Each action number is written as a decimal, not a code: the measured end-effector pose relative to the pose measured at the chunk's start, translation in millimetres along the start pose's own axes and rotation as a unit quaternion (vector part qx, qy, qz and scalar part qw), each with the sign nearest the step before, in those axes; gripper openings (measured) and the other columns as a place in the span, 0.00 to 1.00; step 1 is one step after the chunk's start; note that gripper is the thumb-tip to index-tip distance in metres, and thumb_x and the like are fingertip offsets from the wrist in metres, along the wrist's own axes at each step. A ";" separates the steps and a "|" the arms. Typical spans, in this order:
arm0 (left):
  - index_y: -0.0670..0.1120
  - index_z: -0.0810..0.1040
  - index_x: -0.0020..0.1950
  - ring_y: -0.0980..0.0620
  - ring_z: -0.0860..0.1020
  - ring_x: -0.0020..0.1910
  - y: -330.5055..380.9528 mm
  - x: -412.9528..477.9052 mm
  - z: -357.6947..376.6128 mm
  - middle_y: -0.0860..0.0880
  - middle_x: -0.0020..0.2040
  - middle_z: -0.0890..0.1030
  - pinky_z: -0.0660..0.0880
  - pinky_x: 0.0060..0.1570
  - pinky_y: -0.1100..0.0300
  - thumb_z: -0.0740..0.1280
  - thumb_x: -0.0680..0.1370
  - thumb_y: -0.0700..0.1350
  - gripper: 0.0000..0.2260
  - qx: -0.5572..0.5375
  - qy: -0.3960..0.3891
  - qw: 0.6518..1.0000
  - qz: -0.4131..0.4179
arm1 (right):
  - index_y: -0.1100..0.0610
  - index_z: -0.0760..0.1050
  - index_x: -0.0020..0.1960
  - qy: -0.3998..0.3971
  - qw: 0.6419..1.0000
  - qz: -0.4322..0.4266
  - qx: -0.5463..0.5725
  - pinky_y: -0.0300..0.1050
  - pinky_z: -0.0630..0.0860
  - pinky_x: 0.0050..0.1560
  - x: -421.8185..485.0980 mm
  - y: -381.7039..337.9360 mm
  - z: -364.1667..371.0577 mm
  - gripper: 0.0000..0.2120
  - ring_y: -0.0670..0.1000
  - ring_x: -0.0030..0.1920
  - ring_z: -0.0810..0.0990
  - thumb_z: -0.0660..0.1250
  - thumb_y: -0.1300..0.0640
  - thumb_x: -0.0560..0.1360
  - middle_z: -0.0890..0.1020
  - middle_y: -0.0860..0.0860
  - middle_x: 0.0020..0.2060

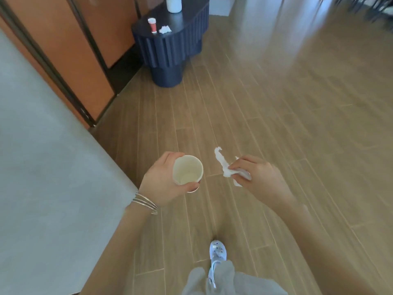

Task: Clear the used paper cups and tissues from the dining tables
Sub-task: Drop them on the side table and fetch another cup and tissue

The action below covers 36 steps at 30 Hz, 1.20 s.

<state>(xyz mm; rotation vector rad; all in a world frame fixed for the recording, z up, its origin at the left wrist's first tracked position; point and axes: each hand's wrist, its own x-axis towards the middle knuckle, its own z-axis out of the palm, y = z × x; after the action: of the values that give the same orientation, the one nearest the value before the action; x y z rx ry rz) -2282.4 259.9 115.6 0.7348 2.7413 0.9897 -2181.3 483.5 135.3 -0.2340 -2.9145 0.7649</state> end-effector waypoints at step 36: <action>0.54 0.67 0.63 0.58 0.70 0.51 -169.4 545.8 -136.0 0.56 0.59 0.71 0.74 0.49 0.58 0.74 0.61 0.62 0.34 0.054 0.059 0.997 -0.015 | 0.51 0.81 0.47 0.006 0.994 -0.110 0.000 0.47 0.76 0.33 612.5 1.2 47.5 0.07 0.53 0.38 0.80 0.72 0.58 0.69 0.81 0.47 0.44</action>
<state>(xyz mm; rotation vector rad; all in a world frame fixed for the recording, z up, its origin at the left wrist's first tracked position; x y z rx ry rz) -2864.4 337.0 134.2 0.6698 2.9180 0.9125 -2789.3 571.4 140.1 0.0810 -2.8651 0.7258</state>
